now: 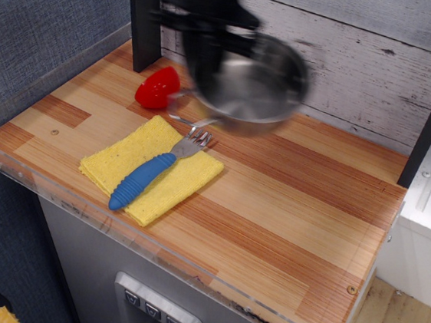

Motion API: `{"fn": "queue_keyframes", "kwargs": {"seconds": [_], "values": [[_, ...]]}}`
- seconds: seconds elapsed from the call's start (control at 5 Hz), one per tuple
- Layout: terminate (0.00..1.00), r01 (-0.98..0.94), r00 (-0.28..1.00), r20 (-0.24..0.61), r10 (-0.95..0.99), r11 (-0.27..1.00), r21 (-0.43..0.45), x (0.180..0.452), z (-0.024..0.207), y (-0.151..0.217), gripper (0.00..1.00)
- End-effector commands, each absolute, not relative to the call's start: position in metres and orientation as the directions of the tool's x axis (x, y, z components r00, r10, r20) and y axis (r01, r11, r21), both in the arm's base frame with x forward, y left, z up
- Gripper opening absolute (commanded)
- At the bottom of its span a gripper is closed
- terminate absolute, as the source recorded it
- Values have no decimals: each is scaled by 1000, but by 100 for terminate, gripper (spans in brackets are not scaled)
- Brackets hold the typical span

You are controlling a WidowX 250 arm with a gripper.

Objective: Pick up the pot and place it on the left of the yellow cloth

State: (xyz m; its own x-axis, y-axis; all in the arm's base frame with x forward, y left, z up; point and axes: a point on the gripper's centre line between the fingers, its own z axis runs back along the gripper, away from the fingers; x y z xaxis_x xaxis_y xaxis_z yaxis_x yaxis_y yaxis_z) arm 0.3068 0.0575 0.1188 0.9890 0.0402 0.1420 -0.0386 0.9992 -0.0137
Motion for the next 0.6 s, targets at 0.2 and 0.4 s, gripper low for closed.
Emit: {"fn": "queue_keyframes", "kwargs": {"seconds": [0.2, 0.4], "values": [[0, -235, 960, 139, 244, 969, -81, 219, 95, 191, 0], [0, -260, 953, 134, 270, 961, -92, 215, 83, 215, 0]]}}
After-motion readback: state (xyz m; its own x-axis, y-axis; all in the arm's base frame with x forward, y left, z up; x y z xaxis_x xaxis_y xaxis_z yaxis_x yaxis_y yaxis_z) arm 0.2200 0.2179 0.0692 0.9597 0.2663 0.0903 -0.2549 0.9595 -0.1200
